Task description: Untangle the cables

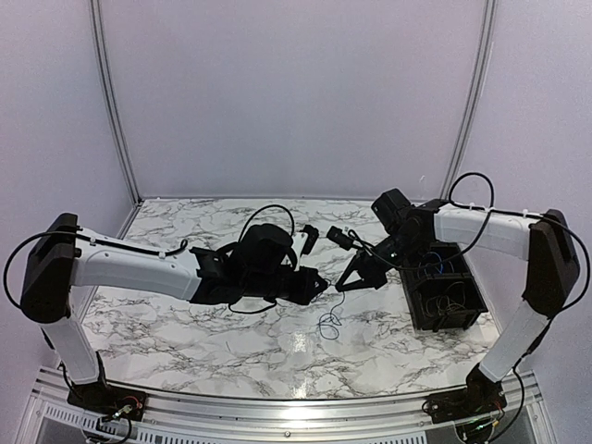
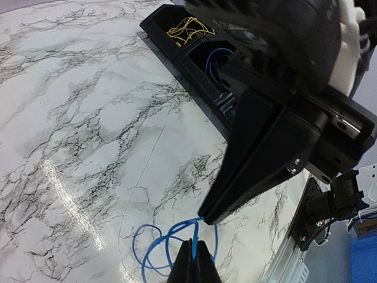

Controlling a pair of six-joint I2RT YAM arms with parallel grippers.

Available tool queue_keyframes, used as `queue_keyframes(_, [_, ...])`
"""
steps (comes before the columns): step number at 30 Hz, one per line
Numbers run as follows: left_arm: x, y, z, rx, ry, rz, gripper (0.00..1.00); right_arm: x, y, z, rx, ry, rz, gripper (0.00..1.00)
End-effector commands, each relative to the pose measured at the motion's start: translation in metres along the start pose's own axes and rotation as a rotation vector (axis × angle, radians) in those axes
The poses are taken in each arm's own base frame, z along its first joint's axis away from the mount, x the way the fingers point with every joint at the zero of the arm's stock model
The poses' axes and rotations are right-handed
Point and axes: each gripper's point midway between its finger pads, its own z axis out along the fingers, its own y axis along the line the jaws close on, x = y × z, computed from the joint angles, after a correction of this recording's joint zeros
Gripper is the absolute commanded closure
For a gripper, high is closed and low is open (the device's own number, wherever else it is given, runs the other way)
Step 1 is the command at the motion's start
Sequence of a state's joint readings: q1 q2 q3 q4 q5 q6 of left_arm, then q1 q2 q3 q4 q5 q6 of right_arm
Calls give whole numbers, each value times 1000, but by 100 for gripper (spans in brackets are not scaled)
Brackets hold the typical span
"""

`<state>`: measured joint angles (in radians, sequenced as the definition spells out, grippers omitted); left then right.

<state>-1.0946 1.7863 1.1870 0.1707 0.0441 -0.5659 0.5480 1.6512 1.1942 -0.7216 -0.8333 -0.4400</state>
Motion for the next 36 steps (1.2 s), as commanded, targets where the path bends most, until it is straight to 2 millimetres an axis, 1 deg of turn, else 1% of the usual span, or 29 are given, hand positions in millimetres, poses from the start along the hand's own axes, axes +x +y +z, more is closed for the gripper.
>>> queue_keyframes(1, [-31, 10, -15, -92, -123, -19, 100, -21, 37, -22, -72, -49, -85, 100])
queue_keyframes(2, [-32, 16, -14, -124, -134, -21, 100, -22, 44, -25, -85, -58, -92, 100])
queue_keyframes(6, [-40, 26, -7, -199, -142, -1, 100, -25, 62, -36, -122, -85, -99, 100])
queue_keyframes(7, [-40, 30, -3, -219, -139, 6, 100, -24, 65, -37, -123, -87, -102, 100])
queue_keyframes(11, [-46, 48, 3, -316, -160, -22, 97, -22, 70, -42, -118, -78, -126, 100])
queue_keyframes(12, [-48, 53, 4, -338, -170, -33, 95, -22, 73, -44, -119, -74, -130, 100])
queue_keyframes(13, [-48, 60, 5, -362, -178, -39, 92, -23, 76, -47, -122, -74, -143, 100])
queue_keyframes(14, [-47, 69, 7, -394, -180, -45, 90, -28, 81, -53, -118, -80, -163, 100])
queue_keyframes(16, [-40, 92, 10, -474, -165, -61, 86, -40, 92, -67, -106, -104, -211, 100])
queue_keyframes(17, [-35, 105, 11, -507, -152, -75, 81, -47, 99, -76, -96, -117, -240, 100])
queue_keyframes(18, [-27, 118, 12, -542, -128, -88, 79, -53, 106, -84, -90, -125, -260, 100])
queue_keyframes(20, [-14, 139, 13, -590, -94, -111, 77, -65, 122, -102, -80, -142, -298, 100])
queue_keyframes(22, [-3, 155, 9, -624, -72, -131, 74, -77, 136, -120, -57, -162, -333, 100])
queue_keyframes(24, [8, 166, 3, -647, -54, -150, 72, -90, 149, -141, -21, -192, -362, 100])
queue_keyframes(28, [29, 179, -8, -676, -21, -170, 70, -110, 166, -171, 23, -236, -377, 100])
queue_keyframes(30, [40, 185, -13, -688, -3, -181, 70, -120, 171, -184, 49, -257, -380, 100])
queue_keyframes(33, [51, 185, -16, -675, 16, -197, 69, -130, 168, -196, 101, -278, -384, 100])
queue_keyframes(36, [53, 180, -19, -637, 8, -211, 68, -132, 152, -200, 162, -281, -361, 100])
